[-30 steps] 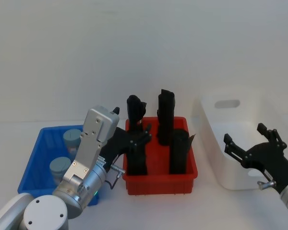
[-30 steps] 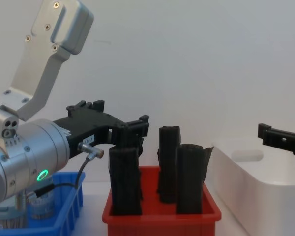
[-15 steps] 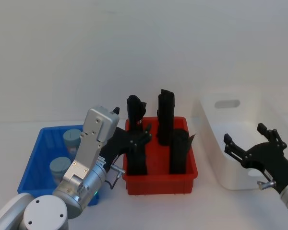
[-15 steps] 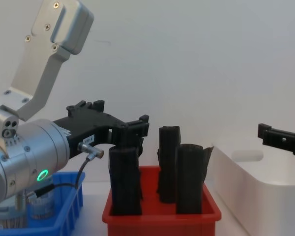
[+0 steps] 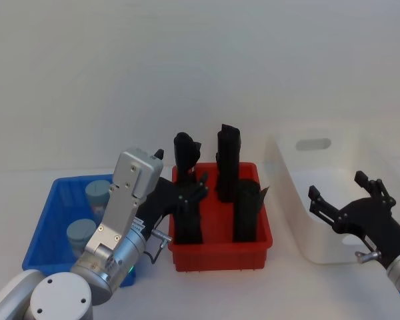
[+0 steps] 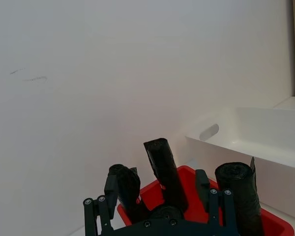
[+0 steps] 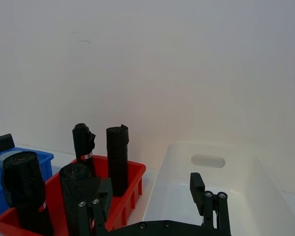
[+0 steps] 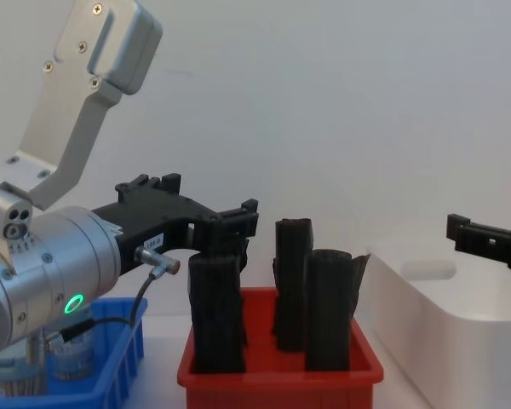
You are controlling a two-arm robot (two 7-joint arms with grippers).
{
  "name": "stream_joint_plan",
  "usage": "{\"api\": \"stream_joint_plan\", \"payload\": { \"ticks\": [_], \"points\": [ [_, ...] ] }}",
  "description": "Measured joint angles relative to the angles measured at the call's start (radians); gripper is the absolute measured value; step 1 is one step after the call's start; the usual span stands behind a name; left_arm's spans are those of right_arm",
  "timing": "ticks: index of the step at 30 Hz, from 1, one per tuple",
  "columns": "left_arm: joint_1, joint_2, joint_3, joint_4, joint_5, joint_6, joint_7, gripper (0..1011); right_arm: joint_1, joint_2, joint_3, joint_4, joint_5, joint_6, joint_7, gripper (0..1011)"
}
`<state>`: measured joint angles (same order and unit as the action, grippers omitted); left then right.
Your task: Pick the cotton swabs from the blue box and place them into the white box.
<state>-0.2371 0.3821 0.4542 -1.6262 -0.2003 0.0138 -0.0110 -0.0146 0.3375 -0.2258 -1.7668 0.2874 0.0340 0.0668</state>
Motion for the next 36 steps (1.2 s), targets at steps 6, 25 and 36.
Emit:
{"api": "stream_joint_plan", "payload": {
  "ticks": [6,25,36],
  "points": [
    [0.000,0.000,0.000,0.000,0.000,0.000,0.000,1000,0.000,0.000,0.000,0.000,0.000,0.000,0.000,1001],
    [0.000,0.000,0.000,0.000,0.000,0.000,0.000,1000,0.004,-0.001,0.000,0.002,0.000,0.000,0.006,1002],
    [0.000,0.000,0.000,0.000,0.000,0.000,0.000,1000,0.045,-0.008,0.003,0.034,0.022,0.020,0.098,1001]
  ]
}}
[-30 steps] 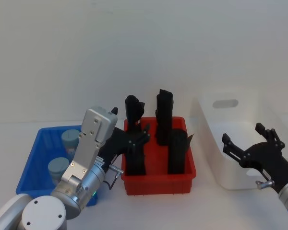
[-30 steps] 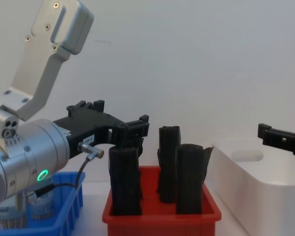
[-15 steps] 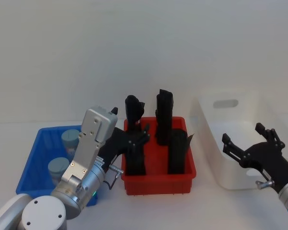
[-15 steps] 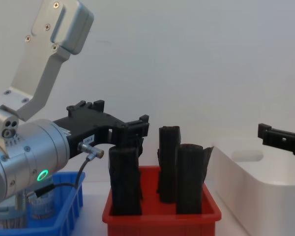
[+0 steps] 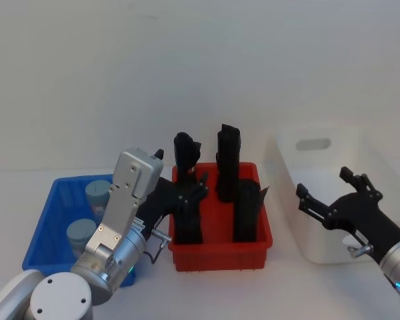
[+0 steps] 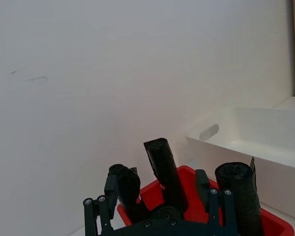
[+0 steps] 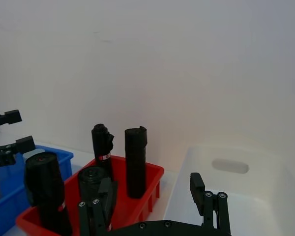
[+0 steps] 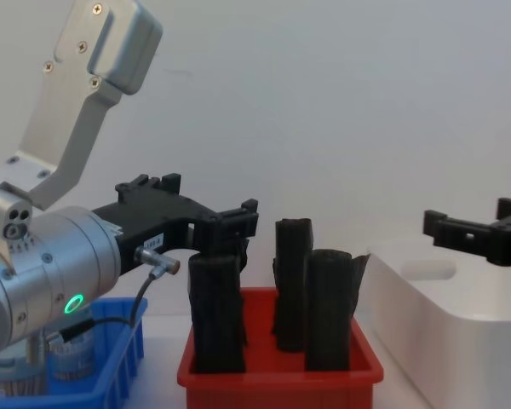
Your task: Pick the cotton swabs from the blue box and place them into the white box.
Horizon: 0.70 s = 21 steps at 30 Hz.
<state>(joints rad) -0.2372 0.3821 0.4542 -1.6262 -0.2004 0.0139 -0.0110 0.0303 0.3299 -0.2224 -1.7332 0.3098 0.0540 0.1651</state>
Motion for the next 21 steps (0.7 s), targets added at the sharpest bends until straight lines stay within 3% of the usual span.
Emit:
{"api": "stream_joint_plan", "payload": {
  "ticks": [13,21],
  "points": [
    [0.000,0.000,0.000,0.000,0.000,0.000,0.000,1000,0.098,-0.025,-0.006,0.094,0.048,0.083,0.188,1002],
    [0.000,0.000,0.000,0.000,0.000,0.000,0.000,1000,0.191,-0.075,-0.034,0.201,0.032,0.131,0.286,1001]
  ]
}}
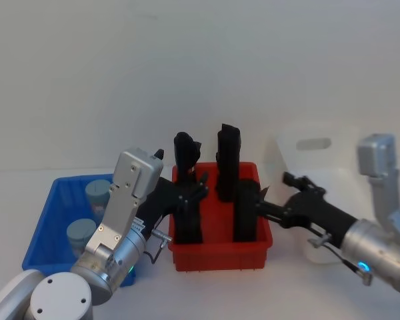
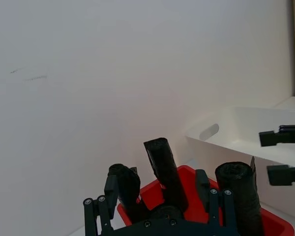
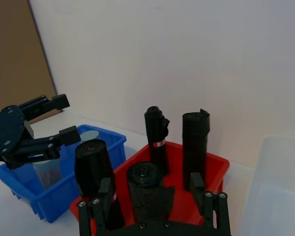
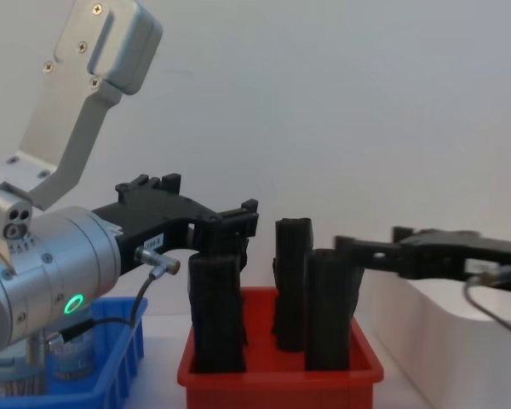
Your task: Pick the cotton swabs from the blue box and place them into the white box.
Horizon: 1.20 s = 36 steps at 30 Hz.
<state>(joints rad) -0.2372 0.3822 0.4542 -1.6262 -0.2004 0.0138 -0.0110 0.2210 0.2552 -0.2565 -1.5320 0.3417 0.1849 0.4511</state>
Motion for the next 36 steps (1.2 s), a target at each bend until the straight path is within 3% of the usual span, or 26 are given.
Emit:
{"api": "stream_joint_plan", "payload": {
  "ticks": [7,15,27,36],
  "points": [
    [0.000,0.000,0.000,0.000,0.000,0.000,0.000,1000,0.070,-0.045,-0.027,0.086,-0.033,0.014,0.029,1002],
    [0.000,0.000,0.000,0.000,0.000,0.000,0.000,1000,0.126,-0.088,-0.057,0.155,-0.082,0.009,0.011,1001],
    [0.000,0.000,0.000,0.000,0.000,0.000,0.000,1000,0.165,-0.124,-0.088,0.196,-0.167,0.000,-0.066,1002],
    [0.000,0.000,0.000,0.000,0.000,0.000,0.000,1000,0.175,-0.136,-0.101,0.201,-0.199,0.025,-0.097,1002]
  ]
}}
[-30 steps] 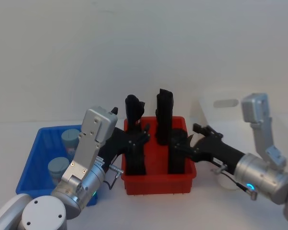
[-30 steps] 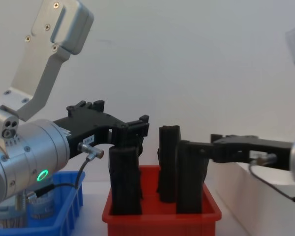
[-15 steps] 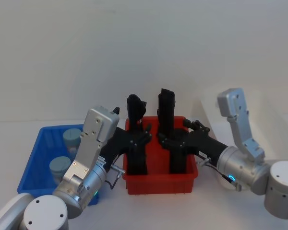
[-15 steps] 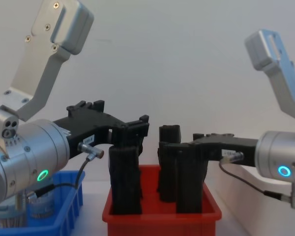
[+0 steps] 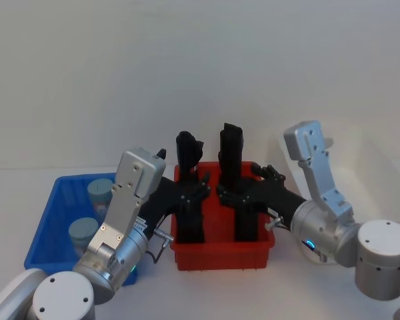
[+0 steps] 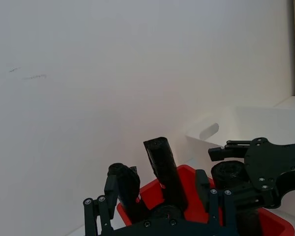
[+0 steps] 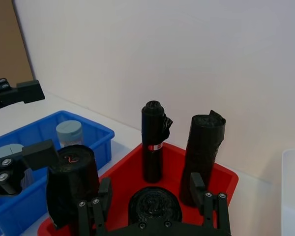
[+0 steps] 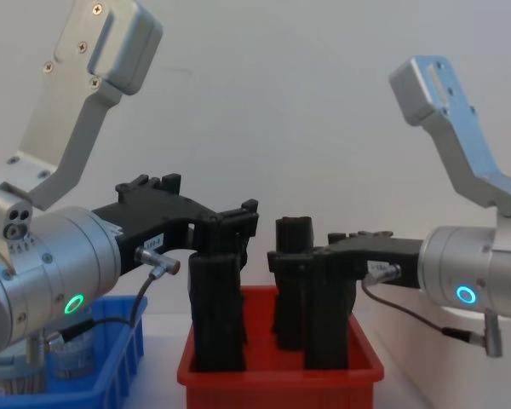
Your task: Pick the cotton swabs from the blue box and place them into the white box.
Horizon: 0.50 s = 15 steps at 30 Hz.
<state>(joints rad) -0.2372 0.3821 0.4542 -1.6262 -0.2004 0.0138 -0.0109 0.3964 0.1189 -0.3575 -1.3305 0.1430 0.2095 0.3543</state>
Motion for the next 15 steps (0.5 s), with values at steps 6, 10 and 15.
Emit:
{"api": "stream_joint_plan", "payload": {
  "ticks": [6,10,15],
  "points": [
    [0.000,0.000,0.000,0.000,0.000,0.000,0.000,1000,0.001,-0.004,-0.005,0.000,-0.009,0.022,-0.014,1002],
    [0.000,0.000,0.000,0.000,0.000,0.000,0.000,1000,0.001,-0.006,-0.008,-0.002,-0.014,0.039,-0.025,1002],
    [0.000,0.000,0.000,0.000,0.000,0.000,0.000,1000,0.000,-0.007,-0.011,-0.004,-0.019,0.053,-0.035,1002]
  ]
}}
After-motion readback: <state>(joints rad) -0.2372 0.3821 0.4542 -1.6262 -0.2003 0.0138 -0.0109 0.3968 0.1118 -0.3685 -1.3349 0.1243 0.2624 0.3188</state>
